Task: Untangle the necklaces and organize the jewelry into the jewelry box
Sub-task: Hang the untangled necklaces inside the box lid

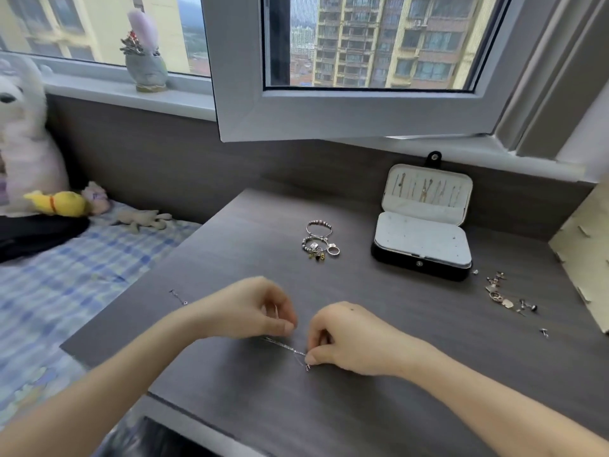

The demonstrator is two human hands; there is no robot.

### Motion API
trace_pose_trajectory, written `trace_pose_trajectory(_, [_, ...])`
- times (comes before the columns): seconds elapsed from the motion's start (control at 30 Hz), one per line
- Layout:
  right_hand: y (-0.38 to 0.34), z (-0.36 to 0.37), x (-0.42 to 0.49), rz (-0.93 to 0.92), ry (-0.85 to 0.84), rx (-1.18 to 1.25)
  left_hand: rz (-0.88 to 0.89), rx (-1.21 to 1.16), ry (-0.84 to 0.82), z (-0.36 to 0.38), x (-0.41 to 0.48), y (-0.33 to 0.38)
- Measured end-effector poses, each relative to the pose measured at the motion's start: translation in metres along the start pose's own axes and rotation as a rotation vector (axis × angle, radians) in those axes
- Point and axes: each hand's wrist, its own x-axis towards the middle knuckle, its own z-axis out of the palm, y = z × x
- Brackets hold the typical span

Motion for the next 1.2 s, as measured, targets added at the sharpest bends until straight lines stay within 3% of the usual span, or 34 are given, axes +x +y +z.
trace_pose_trajectory(0.13, [0.005,0.003,-0.007,-0.002,0.002,0.063,0.094,0.026,-0.049,0.017,-0.006,0.001])
trace_pose_trajectory(0.47, [0.017,-0.007,-0.011,0.040,0.015,0.380,0.175,-0.090,0.020,0.030,-0.005,0.003])
trace_pose_trajectory(0.77, [0.016,-0.021,-0.022,-0.099,0.045,0.970,0.033,-0.642,0.213,0.022,-0.002,0.018])
trace_pose_trajectory(0.9, [0.006,-0.042,-0.031,-0.137,0.042,1.268,0.033,-0.714,0.307,0.024,0.004,0.021])
trace_pose_trajectory(1.07, [-0.005,-0.079,-0.051,-0.224,0.011,1.383,-0.070,-0.760,0.448,0.032,0.017,0.025])
trace_pose_trajectory(1.2, [0.000,-0.098,-0.064,-0.314,-0.012,1.433,-0.162,-1.017,0.523,0.032,0.027,0.035])
